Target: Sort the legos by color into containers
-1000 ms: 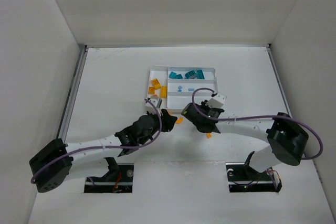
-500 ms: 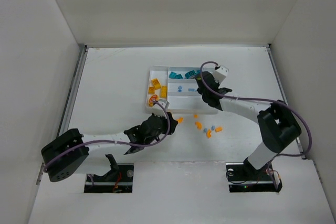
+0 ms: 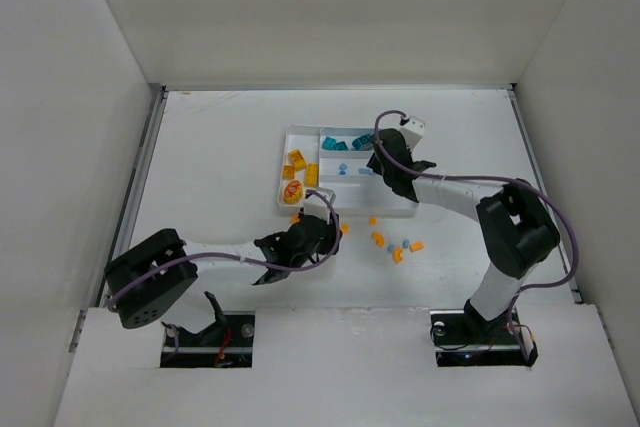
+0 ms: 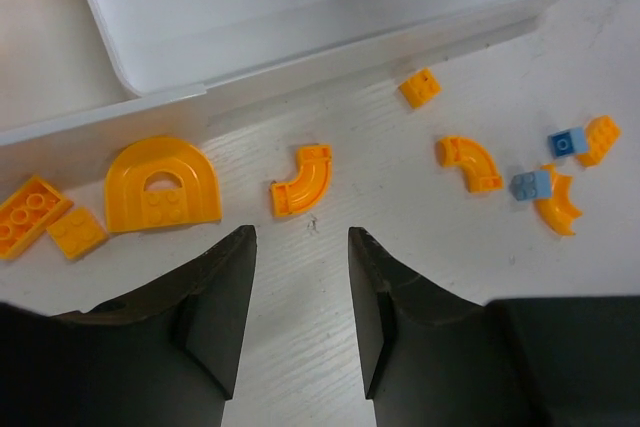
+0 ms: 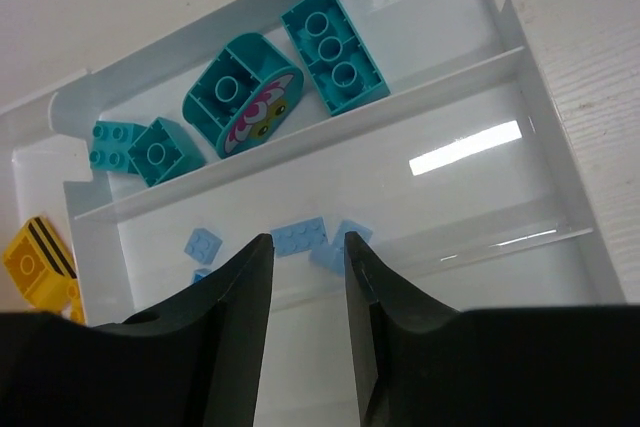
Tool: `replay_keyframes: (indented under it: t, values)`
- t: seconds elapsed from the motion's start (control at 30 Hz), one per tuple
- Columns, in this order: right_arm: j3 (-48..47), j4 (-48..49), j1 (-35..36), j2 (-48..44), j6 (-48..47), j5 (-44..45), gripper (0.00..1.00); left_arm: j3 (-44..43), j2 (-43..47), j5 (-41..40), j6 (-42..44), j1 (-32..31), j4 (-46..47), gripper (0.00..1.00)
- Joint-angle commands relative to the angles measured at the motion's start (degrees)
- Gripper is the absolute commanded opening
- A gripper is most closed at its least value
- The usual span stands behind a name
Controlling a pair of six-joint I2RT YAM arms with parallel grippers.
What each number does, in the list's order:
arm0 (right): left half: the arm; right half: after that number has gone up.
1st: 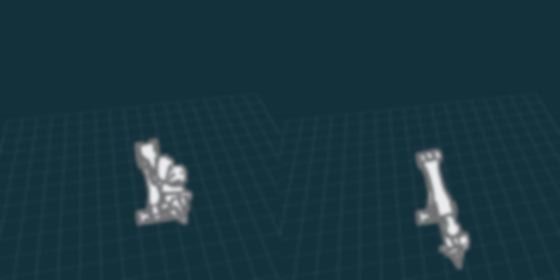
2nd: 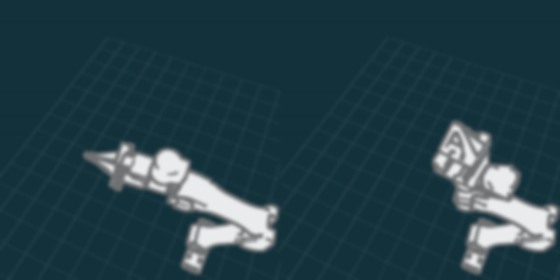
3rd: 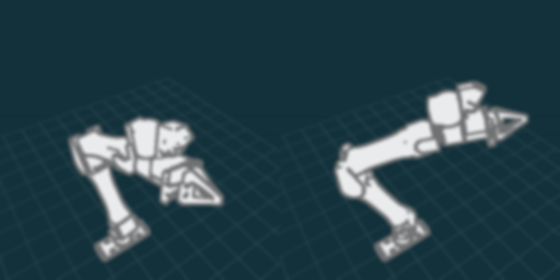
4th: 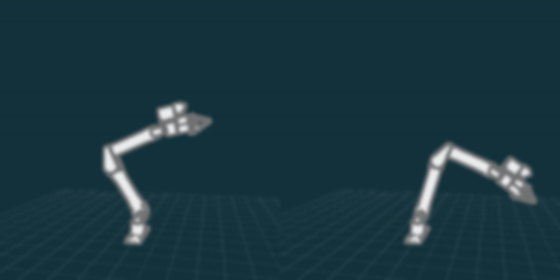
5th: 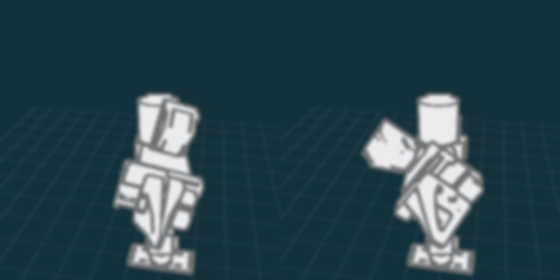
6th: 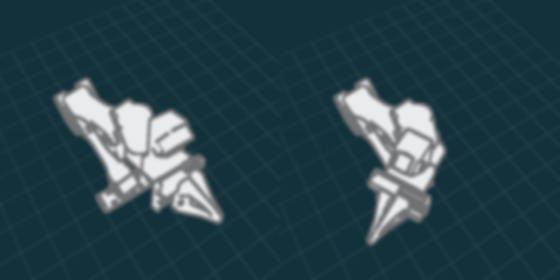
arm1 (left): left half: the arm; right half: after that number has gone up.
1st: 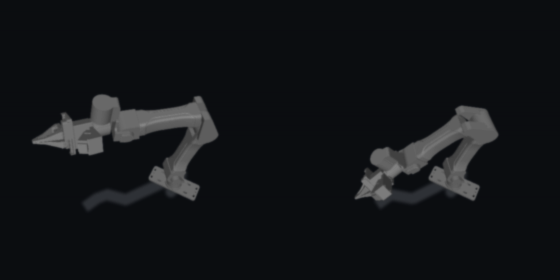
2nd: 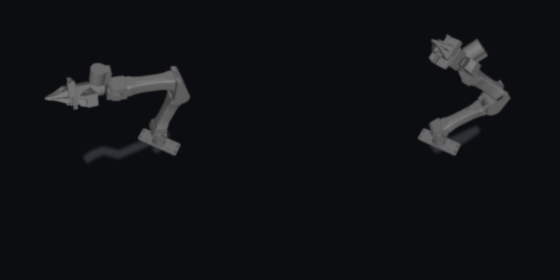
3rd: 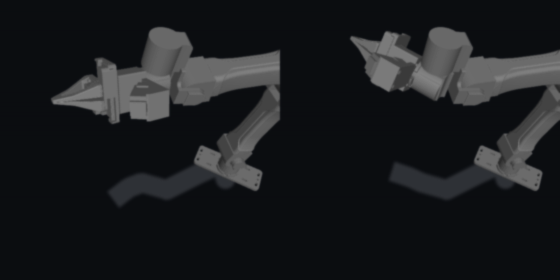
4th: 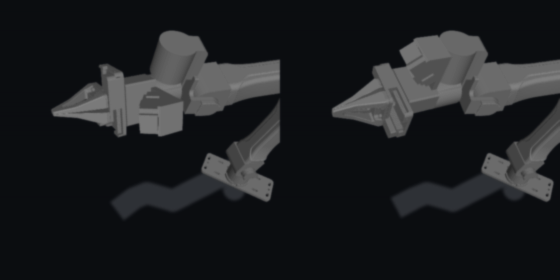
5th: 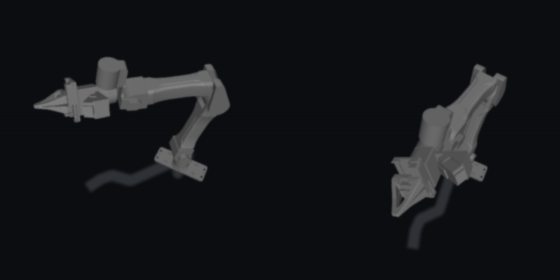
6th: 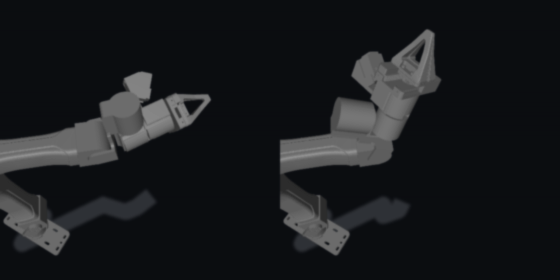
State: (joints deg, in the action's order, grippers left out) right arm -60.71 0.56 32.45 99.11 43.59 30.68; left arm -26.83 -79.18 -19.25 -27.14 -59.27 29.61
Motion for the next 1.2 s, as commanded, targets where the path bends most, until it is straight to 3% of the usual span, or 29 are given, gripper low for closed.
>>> replay_keyframes:
  t: [0.0, 0.4, 0.77, 0.93, 1.17]
  values:
    - [-1.7, 3.1, -0.9, -0.8, -2.2, -1.1, 0.41, -2.9, -1.5, -2.0, 1.9, -0.5, -1.4, 0.40]
    - [9.2, 4.7, 2.2, -13.6, -6.2, -1.1, 0.41, -8.3, -8.2, -3.8, 7.7, -0.5, -5.3, 0.46]
    - [15.8, 6.6, 5.0, -20.6, -8.6, -1.2, 0.46, -13.0, -15.0, -3.4, 7.9, -1.0, -6.7, 0.49]
    - [19.4, 8.3, 4.9, -23.6, -8.9, -1.1, 0.47, -14.3, -17.1, -4.0, 7.6, -1.0, -7.0, 0.44]
    - [24.1, 11.4, 3.3, -26.5, -9.0, -2.8, 0.48, -15.7, -19.1, -4.3, 7.4, -1.9, -9.8, 0.30]
